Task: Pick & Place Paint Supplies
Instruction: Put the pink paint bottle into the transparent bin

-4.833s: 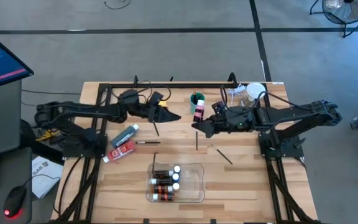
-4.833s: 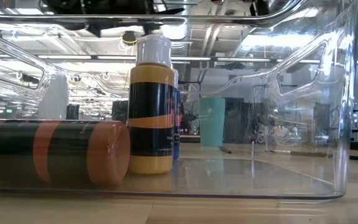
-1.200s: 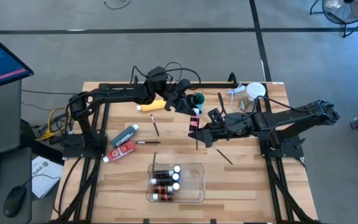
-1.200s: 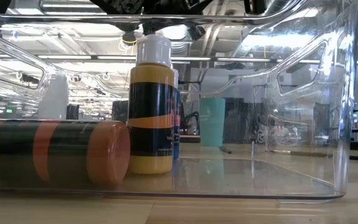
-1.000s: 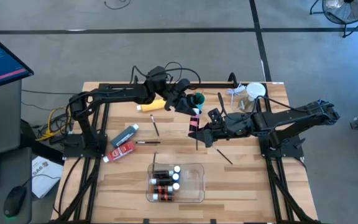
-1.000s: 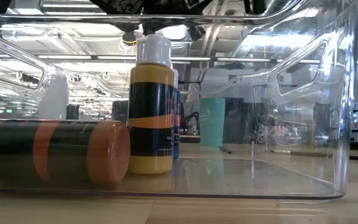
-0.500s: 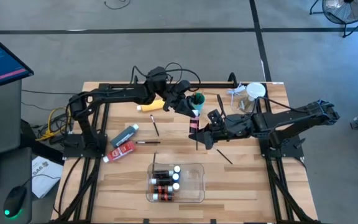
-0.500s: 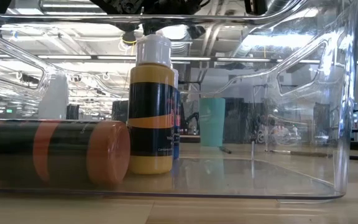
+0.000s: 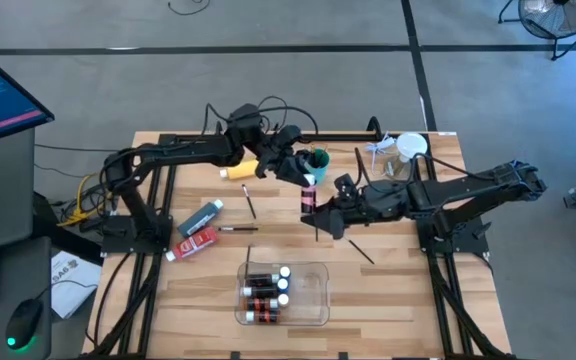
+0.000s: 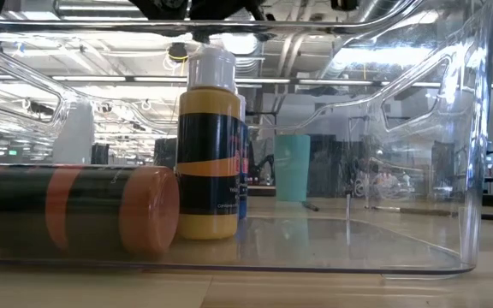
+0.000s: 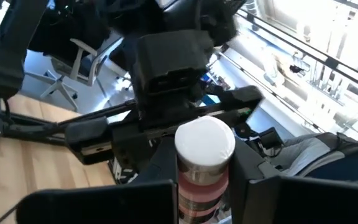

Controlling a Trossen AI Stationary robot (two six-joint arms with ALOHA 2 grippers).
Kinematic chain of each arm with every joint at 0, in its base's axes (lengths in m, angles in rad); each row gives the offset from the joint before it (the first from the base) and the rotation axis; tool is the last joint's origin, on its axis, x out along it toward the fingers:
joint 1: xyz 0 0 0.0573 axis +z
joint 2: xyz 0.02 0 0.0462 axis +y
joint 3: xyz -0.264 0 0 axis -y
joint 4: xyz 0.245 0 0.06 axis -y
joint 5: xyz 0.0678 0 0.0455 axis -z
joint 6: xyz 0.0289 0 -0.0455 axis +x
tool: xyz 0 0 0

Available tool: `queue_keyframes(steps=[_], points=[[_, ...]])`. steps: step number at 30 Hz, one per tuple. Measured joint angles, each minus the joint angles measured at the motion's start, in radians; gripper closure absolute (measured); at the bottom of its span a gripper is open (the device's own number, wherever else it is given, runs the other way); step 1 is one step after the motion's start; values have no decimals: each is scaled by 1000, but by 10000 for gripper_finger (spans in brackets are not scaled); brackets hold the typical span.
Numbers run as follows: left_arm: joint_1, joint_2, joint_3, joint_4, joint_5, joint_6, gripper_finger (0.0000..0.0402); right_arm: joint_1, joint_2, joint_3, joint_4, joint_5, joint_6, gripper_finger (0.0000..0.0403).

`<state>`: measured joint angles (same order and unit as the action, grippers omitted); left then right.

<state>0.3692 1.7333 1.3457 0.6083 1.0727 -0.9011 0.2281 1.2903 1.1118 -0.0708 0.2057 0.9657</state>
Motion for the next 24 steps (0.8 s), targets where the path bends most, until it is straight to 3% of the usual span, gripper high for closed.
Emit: queue_keyframes(steps=[3, 6, 11, 14, 19, 24], points=[[13, -59, 0, -59, -16, 34, 375, 9, 0, 1, 56, -44, -24, 173], [19, -130, 0, -235, -88, 155, 375, 25, 0, 2, 97, -95, -29, 165], [-10, -289, 0, -668, -327, 473, 375, 51, -1, 2, 140, -118, -27, 165], [-63, -366, -2, -838, -486, 585, 375, 69, -1, 2, 138, -133, -30, 165], [-230, -460, -2, -930, -750, 610, 375, 93, -1, 2, 134, -161, -62, 165], [-475, -473, -2, -993, -1097, 561, 375, 134, -1, 2, 131, -161, -145, 165]])
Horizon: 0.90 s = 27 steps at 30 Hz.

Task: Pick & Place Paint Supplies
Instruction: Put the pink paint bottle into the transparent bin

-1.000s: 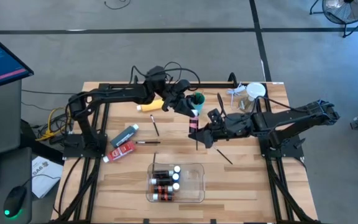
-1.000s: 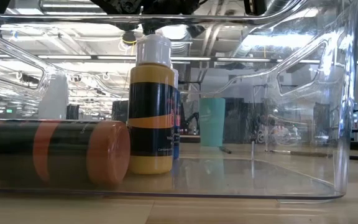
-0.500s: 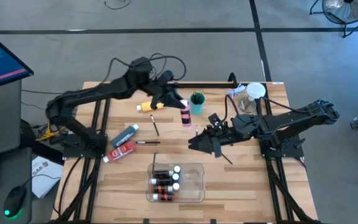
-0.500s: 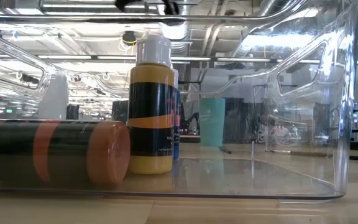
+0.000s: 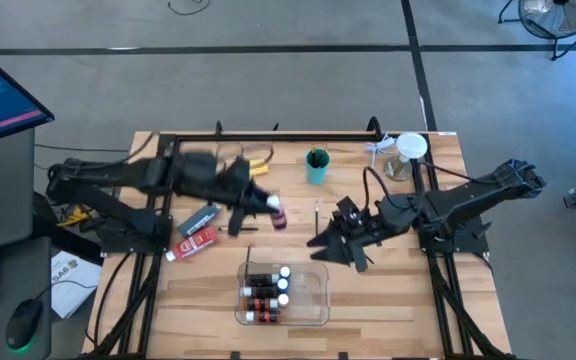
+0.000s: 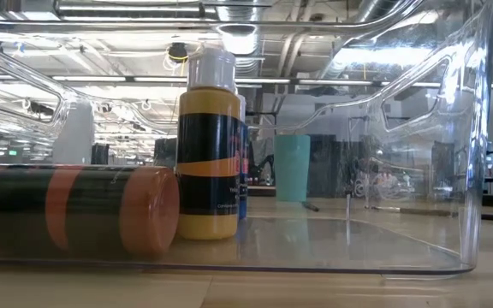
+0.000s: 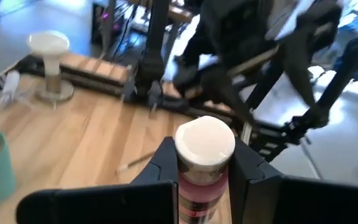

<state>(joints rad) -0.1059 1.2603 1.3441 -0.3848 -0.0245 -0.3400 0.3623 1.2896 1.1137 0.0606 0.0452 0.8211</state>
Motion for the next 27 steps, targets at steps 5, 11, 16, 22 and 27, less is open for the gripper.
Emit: queue_keyframes(steps=[5, 11, 16, 22, 27], points=[[-251, 73, 0, -49, -331, -141, 375, 77, 0, 0, -21, 30, -80, 165], [-503, 209, 0, -41, -671, -311, 375, 202, 0, 0, -123, 215, -121, 165], [-633, 291, 0, 28, -802, -380, 375, 277, 0, 0, -184, 378, -125, 165], [-709, 369, 0, 46, -932, -386, 375, 318, 26, -15, -219, 586, -121, 165], [-741, 474, 0, 71, -1039, -417, 375, 316, 99, -38, -169, 639, -87, 165]])
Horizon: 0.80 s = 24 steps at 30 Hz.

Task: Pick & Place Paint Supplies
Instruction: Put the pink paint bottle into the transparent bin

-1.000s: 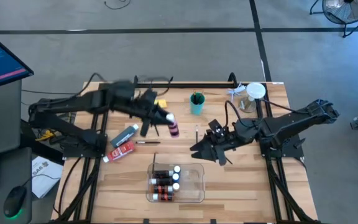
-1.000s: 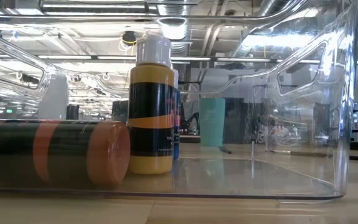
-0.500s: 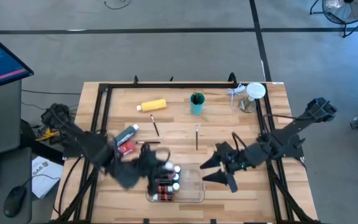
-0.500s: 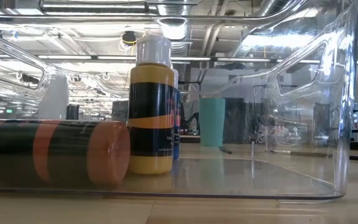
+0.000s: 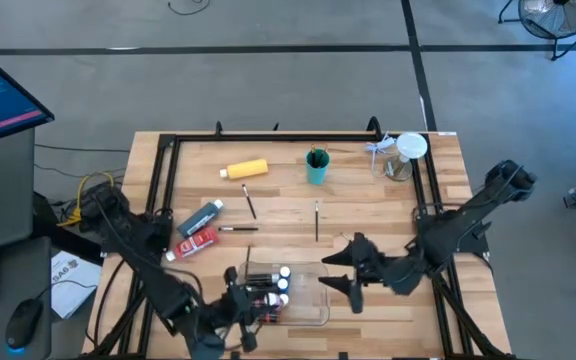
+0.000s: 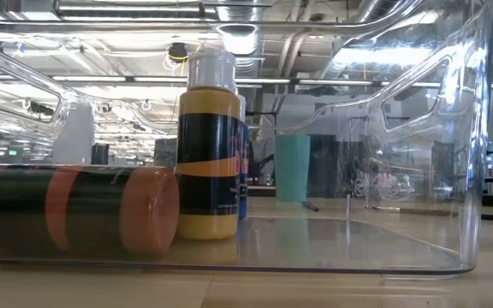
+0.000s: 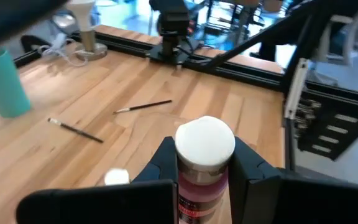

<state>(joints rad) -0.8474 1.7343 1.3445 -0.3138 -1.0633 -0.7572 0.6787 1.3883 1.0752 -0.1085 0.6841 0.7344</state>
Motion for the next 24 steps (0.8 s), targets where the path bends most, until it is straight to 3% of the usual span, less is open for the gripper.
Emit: queue_keyframes(steps=[5, 8, 17, 24], points=[[-41, 106, 0, 22, -134, -161, 375, -14, 122, -2, 22, 44, 88, 165], [-62, 147, 0, 87, -189, -172, 375, -14, 189, -2, 62, 45, 124, 165], [-71, 180, 1, 129, -195, -113, 375, -12, 295, -2, 161, 47, 96, 165], [-50, 180, 1, 131, -174, -28, 375, -6, 303, -2, 169, 52, 72, 165]])
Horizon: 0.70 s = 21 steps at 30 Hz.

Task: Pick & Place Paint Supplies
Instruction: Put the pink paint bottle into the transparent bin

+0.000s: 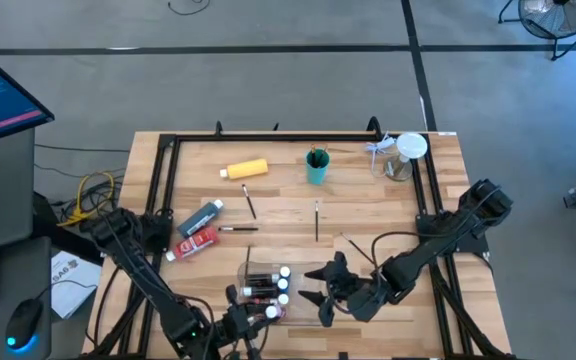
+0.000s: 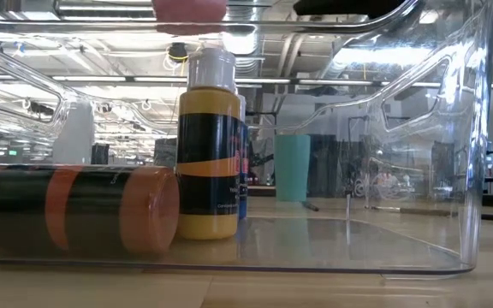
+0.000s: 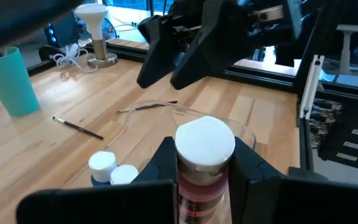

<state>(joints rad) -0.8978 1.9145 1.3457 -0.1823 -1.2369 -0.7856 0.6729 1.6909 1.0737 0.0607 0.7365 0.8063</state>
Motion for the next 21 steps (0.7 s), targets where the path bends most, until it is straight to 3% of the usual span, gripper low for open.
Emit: queue_keyframes(steps=[5, 21], points=[[12, 6, 0, 20, 11, 23, 375, 15, -3, 0, 7, 58, -20, 165], [20, 19, 0, 72, 82, 48, 375, 4, -3, 0, 7, 62, -20, 165]])
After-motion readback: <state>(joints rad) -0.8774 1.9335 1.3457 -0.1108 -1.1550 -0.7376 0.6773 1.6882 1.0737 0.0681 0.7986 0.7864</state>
